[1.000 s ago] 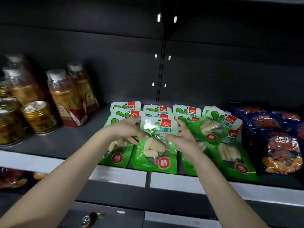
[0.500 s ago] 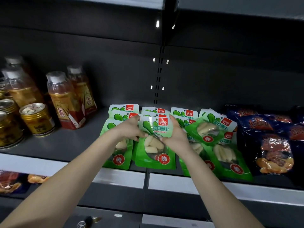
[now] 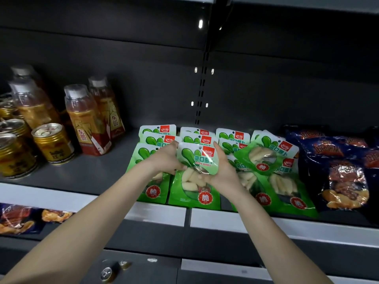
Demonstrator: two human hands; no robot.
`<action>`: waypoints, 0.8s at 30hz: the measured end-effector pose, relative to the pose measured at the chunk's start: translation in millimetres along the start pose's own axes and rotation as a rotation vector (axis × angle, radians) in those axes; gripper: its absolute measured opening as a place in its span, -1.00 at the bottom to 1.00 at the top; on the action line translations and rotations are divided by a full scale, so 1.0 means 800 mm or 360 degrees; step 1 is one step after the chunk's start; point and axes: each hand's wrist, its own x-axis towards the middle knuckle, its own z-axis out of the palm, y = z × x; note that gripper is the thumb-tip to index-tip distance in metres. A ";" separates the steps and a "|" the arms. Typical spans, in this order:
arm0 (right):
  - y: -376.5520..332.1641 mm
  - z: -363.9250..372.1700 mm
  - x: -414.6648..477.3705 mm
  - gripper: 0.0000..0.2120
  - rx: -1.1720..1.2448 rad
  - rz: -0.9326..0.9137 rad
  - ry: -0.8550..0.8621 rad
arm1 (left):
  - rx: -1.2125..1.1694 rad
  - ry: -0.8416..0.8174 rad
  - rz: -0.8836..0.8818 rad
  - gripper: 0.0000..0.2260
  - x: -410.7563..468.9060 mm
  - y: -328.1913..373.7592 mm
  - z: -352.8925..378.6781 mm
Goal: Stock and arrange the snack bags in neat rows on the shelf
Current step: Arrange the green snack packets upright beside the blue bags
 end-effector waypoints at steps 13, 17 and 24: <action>0.000 -0.002 0.001 -0.07 -0.0203 -0.0146 0.0336 | 0.0183 0.0229 0.0148 -0.33 -0.005 0.010 -0.001; 0.001 -0.004 -0.005 -0.28 -0.0596 -0.0421 0.0581 | 0.0429 0.0575 0.0339 -0.44 -0.007 0.018 0.005; 0.025 0.011 -0.006 -0.52 -0.1359 -0.0329 0.0007 | 0.0734 0.0195 0.0301 -0.49 0.000 0.025 0.022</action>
